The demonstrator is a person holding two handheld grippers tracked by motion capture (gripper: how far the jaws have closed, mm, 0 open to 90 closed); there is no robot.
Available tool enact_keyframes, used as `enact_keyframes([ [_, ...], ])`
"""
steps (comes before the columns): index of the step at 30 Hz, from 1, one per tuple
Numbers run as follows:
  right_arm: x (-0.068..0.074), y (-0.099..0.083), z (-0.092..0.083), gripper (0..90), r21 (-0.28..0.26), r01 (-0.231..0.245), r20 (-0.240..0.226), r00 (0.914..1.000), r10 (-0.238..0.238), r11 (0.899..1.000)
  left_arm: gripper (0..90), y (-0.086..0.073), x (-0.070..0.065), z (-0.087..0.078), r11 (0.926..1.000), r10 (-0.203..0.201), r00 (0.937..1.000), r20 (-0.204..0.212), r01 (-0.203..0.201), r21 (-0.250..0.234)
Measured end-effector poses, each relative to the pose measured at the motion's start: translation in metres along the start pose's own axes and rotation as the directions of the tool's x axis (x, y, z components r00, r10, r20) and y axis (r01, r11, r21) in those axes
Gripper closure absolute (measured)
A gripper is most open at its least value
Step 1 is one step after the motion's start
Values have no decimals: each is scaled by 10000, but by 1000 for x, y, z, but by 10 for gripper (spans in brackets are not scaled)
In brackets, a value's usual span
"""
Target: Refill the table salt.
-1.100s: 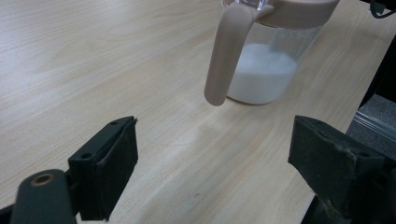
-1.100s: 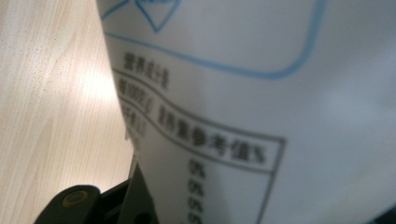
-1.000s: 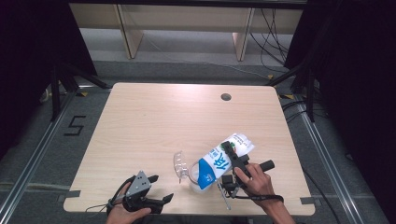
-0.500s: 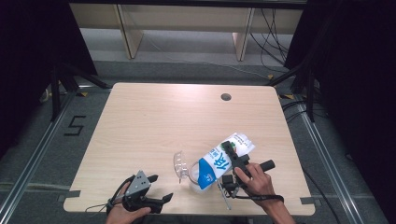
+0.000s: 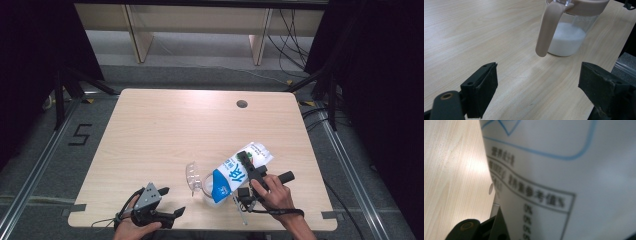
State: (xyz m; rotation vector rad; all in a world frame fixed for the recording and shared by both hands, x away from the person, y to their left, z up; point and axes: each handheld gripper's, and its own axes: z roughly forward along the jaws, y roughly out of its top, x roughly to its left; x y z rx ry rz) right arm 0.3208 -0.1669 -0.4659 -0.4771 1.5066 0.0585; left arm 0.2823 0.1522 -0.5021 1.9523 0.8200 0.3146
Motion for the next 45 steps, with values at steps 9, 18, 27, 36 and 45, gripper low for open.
enact_keyframes([
  [9,0,0,0,688,23,54,20,10000,-54,10000,150,0,-1,0,9999,-110,9999,-10,110,-6],
  [18,-1,0,-1,693,48,140,17,9999,-140,9999,151,0,-1,1,10000,-67,10000,-5,67,-46],
  [27,-1,-1,-1,699,67,78,85,9999,-78,9999,151,0,-2,1,9997,-251,9997,-43,251,-53],
  [36,-5,0,0,709,-134,556,122,9984,-555,9984,151,0,-1,0,10000,-77,10000,-26,77,-2],
  [45,-4,1,-1,713,-103,294,215,9993,-291,9995,150,0,-2,1,10000,-69,10000,-13,69,-22],
])
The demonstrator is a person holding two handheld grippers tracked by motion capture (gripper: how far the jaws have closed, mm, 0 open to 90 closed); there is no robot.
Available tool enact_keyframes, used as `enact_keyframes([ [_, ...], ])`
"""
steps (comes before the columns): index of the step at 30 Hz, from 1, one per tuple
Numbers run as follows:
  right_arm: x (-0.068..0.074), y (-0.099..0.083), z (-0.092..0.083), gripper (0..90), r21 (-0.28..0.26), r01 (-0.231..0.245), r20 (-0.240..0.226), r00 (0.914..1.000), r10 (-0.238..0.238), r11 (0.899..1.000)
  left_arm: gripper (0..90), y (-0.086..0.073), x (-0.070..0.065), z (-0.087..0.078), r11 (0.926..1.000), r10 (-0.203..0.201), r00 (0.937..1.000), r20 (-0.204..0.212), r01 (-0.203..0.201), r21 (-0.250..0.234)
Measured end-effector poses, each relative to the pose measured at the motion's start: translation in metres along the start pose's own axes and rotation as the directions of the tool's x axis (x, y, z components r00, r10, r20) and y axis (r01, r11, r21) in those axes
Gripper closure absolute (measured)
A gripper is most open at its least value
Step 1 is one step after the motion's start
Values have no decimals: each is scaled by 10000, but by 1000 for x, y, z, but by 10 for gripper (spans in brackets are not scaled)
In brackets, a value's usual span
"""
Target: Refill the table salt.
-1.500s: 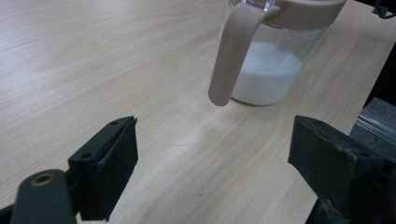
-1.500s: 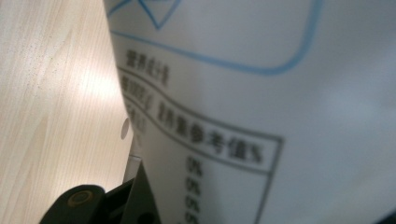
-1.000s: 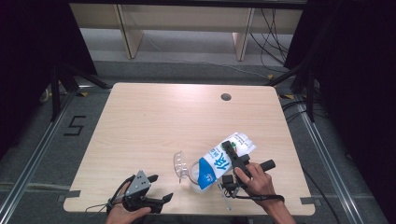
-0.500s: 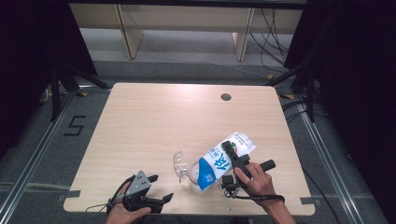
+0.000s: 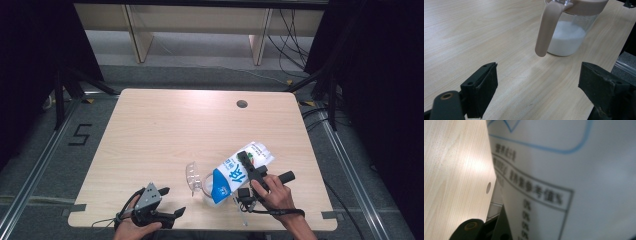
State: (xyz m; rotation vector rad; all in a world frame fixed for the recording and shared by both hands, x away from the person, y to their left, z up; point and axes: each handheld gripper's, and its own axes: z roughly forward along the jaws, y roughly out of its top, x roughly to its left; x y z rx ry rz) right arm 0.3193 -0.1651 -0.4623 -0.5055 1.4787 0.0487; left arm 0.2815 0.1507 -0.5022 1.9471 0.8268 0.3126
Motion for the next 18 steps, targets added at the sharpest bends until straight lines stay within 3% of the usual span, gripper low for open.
enact_keyframes([
  [5,2,-1,-1,723,123,-111,-171,9998,113,9999,151,0,0,0,10000,16,10000,9,-16,18],
  [6,-1,-1,0,724,7,227,-94,9997,-227,9997,151,0,0,0,10000,7,10000,14,-7,18],
  [7,2,0,0,726,79,-220,-92,9997,220,9997,151,0,0,0,10000,0,10000,9,0,21],
  [12,2,-1,-1,732,104,-67,-202,9998,69,9999,151,0,0,0,10000,1,10000,0,-1,15],
  [13,3,0,-1,732,173,-342,-147,9993,344,9993,151,0,0,0,10000,-75,10000,-8,75,23],
  [14,0,-1,-1,734,49,51,-61,10000,-51,10000,151,0,0,0,9999,-98,10000,-10,98,27],
  [16,0,-1,0,734,13,152,-74,9999,-152,9999,150,0,0,0,9999,-103,9999,-20,103,34],
  [17,2,-1,-1,735,147,-311,-94,9995,312,9994,151,0,-1,0,9999,-108,9999,2,108,4],
  [18,0,0,0,735,35,-77,1,10000,77,10000,151,0,-1,0,9999,-106,9999,5,106,8],
])
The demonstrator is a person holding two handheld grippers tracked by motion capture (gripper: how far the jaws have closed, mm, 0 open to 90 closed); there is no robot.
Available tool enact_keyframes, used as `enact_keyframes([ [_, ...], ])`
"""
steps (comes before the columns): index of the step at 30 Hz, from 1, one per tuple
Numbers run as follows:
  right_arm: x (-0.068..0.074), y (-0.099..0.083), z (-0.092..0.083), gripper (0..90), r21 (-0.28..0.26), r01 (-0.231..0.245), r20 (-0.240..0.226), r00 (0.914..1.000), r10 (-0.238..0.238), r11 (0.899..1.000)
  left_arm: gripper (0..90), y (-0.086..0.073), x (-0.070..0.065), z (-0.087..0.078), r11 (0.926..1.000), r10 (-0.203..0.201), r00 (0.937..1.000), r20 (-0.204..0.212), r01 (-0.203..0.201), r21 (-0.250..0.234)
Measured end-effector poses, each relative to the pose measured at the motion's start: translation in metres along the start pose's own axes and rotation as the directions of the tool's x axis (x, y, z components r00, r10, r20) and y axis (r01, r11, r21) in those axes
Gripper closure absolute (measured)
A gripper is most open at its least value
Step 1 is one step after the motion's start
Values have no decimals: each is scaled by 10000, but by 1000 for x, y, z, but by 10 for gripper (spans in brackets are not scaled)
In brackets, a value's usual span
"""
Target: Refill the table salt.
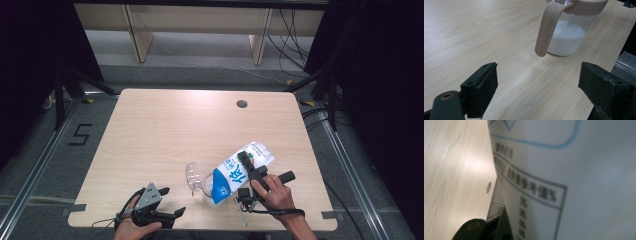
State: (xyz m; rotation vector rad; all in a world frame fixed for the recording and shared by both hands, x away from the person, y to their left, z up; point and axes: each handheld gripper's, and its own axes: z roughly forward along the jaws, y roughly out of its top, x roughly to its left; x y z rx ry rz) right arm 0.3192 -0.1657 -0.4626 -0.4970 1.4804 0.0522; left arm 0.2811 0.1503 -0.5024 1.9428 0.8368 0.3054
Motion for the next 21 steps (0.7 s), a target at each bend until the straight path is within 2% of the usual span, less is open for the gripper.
enact_keyframes([
  [1,3,-1,-1,736,159,-189,-204,9996,192,9997,150,0,0,0,10000,-17,10000,1,17,-5],
  [2,1,-1,0,736,71,3,-206,9998,-2,10000,151,0,0,0,10000,16,10000,-17,-16,33],
  [4,1,-1,0,736,67,36,-191,9998,-34,10000,151,0,0,0,10000,63,10000,-29,-63,7],
  [5,0,0,0,737,-17,121,-15,9999,-121,9999,150,0,1,0,9999,123,9999,5,-123,-17],
  [6,0,0,0,737,-39,90,-4,10000,-90,10000,151,0,1,0,9999,110,9999,0,-110,-21],
  [7,2,-1,-1,738,116,-176,-142,9997,178,9998,151,0,1,0,9999,123,9999,22,-123,-19],
  [10,0,-1,-1,739,23,64,-149,9999,-64,10000,151,0,1,0,9998,174,9998,0,-174,6],
  [11,-2,-1,0,740,-104,402,-65,9992,-403,9991,151,0,1,0,9999,112,9999,16,-112,-7],
  [13,-2,-1,0,740,-108,411,-62,9991,-412,9991,151,0,1,0,9999,106,9999,-2,-106,-13],
  [14,0,-2,-1,741,128,78,-285,9996,-74,9999,151,0,1,0,9999,125,9999,21,-125,-17],
  [21,0,-2,-1,743,109,129,-282,9995,-126,9999,151,0,1,0,9999,109,9999,-3,-109,-20],
])
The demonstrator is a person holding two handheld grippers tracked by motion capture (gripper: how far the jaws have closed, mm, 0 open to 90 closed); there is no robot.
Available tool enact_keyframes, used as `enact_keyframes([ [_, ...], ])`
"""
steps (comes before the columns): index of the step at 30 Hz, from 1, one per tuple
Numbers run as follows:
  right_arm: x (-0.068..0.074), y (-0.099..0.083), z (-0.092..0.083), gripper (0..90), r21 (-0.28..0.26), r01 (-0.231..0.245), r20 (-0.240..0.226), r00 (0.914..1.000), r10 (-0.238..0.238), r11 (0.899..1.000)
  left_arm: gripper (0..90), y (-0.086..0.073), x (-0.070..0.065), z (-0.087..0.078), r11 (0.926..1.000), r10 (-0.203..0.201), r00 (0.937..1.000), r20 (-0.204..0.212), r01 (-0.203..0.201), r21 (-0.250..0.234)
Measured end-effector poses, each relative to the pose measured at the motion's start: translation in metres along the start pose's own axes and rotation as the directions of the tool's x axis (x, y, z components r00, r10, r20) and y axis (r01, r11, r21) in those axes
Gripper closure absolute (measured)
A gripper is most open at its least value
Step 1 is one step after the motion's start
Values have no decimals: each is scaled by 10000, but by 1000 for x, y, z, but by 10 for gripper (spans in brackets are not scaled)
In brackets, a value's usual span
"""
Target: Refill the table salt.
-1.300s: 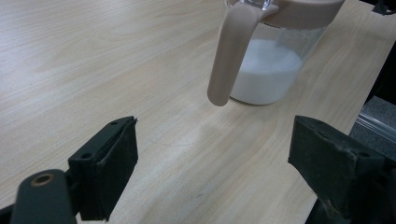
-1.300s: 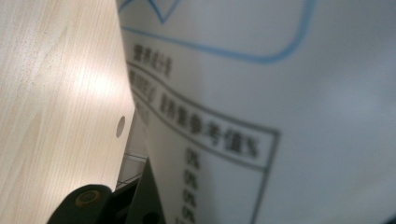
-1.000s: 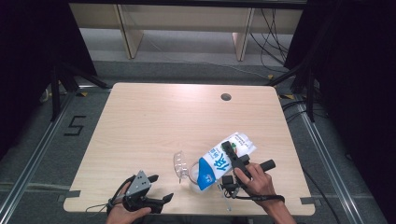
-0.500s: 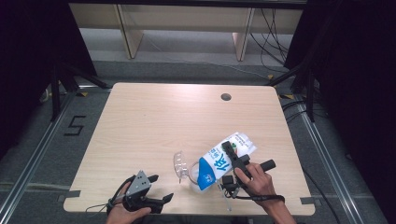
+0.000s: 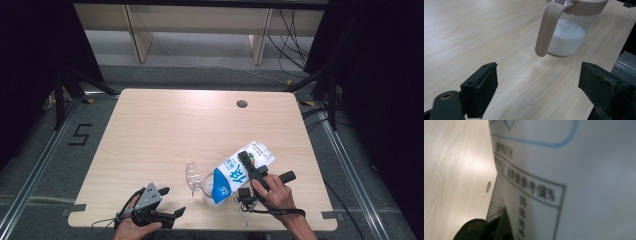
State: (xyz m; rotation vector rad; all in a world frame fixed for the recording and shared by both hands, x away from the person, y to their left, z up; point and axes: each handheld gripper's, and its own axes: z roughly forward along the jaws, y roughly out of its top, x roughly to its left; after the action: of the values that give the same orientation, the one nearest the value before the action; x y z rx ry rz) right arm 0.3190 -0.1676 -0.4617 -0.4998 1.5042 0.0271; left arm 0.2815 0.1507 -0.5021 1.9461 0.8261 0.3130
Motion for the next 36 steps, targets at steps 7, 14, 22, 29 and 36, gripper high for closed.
enact_keyframes([
  [7,0,0,0,746,13,-21,-17,10000,21,10000,151,0,0,0,10000,0,10000,2,0,2],
  [14,-1,0,0,748,12,83,49,10000,-83,10000,151,0,-1,1,9999,-104,9999,16,104,-54],
  [22,-2,0,1,750,-94,236,161,9996,-234,9997,151,0,-1,1,9999,-138,9999,17,138,-56],
  [29,-3,0,0,752,-84,307,53,9995,-307,9995,151,0,0,0,9999,-114,9999,-10,114,38],
  [36,1,0,0,754,-11,-44,54,10000,44,10000,151,0,0,0,9999,-119,9999,2,119,18],
])
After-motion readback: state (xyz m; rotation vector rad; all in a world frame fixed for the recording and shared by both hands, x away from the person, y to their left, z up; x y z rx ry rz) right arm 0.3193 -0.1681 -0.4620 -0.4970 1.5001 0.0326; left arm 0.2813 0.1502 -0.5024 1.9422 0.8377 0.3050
